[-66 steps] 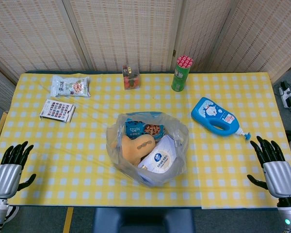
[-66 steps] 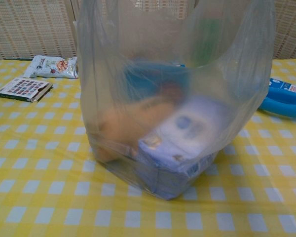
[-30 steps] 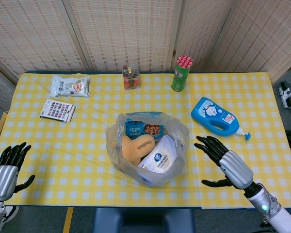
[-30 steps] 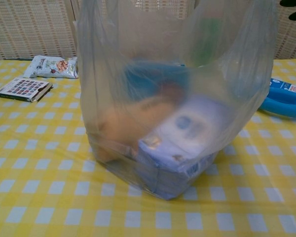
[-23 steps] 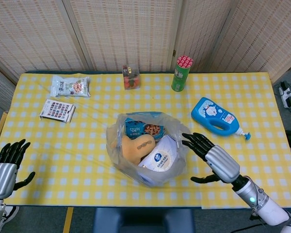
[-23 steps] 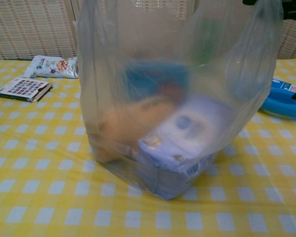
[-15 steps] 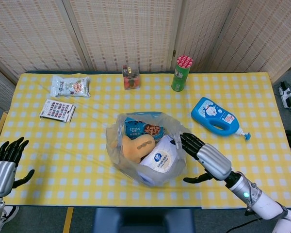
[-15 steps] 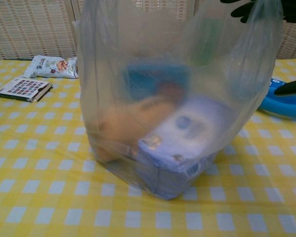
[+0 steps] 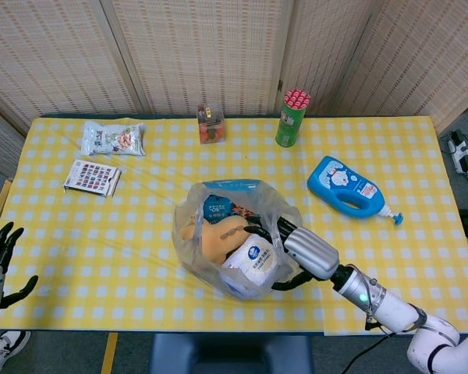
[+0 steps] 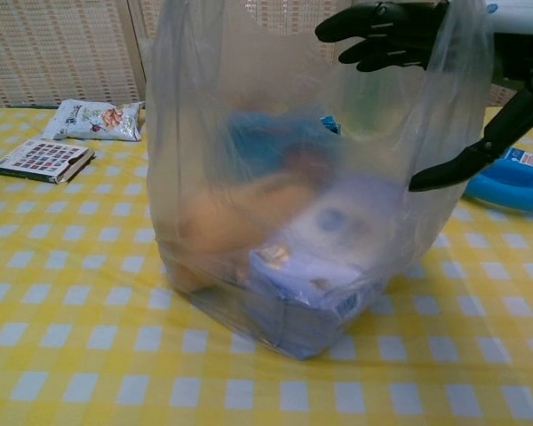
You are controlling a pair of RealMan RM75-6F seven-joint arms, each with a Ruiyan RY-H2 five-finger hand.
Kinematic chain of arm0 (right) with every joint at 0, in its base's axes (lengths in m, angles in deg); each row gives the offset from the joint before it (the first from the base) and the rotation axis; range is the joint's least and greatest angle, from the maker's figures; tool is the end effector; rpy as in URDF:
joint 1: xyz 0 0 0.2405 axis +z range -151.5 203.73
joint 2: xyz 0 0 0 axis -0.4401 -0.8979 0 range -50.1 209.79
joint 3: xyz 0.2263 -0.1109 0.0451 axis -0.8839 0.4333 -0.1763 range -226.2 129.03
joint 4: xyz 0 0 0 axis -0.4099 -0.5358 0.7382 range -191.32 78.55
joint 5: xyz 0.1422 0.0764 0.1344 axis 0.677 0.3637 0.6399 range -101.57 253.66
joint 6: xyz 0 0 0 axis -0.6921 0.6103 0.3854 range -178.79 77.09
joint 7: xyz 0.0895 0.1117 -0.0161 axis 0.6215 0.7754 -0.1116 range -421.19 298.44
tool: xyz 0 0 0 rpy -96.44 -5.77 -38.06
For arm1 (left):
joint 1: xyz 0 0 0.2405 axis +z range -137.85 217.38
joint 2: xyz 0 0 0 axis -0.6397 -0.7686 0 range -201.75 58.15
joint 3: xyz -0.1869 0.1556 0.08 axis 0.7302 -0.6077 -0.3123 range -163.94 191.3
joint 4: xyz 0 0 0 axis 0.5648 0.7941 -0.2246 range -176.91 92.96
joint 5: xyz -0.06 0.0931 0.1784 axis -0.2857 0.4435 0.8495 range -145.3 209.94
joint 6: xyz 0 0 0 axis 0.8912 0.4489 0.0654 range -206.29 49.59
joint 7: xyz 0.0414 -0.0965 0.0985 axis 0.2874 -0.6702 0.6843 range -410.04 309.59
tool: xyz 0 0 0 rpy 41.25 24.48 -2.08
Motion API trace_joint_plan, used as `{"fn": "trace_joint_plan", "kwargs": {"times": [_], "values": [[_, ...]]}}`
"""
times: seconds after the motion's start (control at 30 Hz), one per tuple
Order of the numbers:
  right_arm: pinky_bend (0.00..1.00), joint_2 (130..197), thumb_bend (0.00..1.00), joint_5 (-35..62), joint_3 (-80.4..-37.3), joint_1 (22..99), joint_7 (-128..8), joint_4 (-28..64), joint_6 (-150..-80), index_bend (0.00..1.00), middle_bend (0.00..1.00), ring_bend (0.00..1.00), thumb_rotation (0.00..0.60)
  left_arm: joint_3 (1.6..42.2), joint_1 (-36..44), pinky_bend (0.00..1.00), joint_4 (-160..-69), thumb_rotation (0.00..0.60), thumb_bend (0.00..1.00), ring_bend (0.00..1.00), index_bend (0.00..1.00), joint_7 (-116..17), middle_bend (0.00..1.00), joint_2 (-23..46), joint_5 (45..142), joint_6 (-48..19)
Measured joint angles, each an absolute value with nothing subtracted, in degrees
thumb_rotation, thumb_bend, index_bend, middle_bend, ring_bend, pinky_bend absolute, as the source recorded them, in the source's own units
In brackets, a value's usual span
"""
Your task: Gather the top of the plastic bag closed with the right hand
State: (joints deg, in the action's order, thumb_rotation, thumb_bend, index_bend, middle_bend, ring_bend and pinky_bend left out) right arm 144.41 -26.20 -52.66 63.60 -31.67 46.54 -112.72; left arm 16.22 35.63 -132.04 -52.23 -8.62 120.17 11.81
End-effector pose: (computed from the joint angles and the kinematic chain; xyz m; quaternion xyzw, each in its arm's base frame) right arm -0.1203 -0.2720 0.0818 0.7333 -0.4297 0.5084 0.1387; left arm -0.3127 0.1761 0.1772 -0.5884 -0.3526 -0.4108 0.6006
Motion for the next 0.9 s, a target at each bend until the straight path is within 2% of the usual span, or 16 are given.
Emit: {"fn": "trace_joint_plan", "kwargs": {"times": [0.37,0.7,0.9], "values": [[0.00,149.4,0.16,-25.6,-53.1,67.7,-26.3,42.2,-111.9,0.00,0.00,0.00,0.600,16.5,36.2,0.07,-132.3,0.600,0.30,0.12,0.00,-53.2,0.04,-9.4,119.9,12.3],[0.00,154.1,0.15,-27.0,-53.4,70.4,-18.1,37.7,-116.0,0.00,0.00,0.00,0.600,16.6,36.0,0.07,-132.5,0.600,0.30,0.12,0.00,-53.7,0.04,-9.8,119.7,11.5],[0.00,155.7,0.16,-26.4,-53.3,72.0,-16.3,36.4,-116.1,0.00,0.00,0.00,0.600,16.6,36.3,0.07,-132.6,0.600,0.30,0.13,0.00,-54.1,0.04,-9.9,120.1,12.0]]}}
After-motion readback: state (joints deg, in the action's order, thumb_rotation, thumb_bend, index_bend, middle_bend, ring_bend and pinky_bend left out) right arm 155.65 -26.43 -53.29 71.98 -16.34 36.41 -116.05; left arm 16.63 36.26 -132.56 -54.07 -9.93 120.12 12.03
